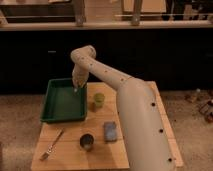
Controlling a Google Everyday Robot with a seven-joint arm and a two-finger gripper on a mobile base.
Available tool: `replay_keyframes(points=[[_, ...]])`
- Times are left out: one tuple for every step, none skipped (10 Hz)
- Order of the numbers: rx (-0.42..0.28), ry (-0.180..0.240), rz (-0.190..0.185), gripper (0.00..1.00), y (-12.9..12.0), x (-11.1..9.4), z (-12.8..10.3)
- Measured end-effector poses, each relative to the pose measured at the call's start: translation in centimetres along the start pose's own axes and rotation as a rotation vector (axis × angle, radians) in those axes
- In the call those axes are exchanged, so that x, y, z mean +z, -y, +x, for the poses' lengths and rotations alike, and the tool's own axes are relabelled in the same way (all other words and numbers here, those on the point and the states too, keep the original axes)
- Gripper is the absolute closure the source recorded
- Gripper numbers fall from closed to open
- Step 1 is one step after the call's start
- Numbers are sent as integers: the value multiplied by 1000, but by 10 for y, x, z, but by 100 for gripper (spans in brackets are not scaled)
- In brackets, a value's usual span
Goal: Place towel in tray
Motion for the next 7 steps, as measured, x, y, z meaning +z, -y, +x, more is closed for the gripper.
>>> replay_keyframes(points=[[-6, 5, 0, 99, 0, 2, -1], [-10, 8, -1, 99, 1, 2, -2], [-16, 11, -6, 99, 2, 2, -4], [-27, 18, -13, 99, 2, 3, -7], [-41, 26, -20, 99, 3, 4, -12], [-48, 32, -22, 99, 4, 5, -15], [-55, 39, -22, 99, 4, 6, -18]])
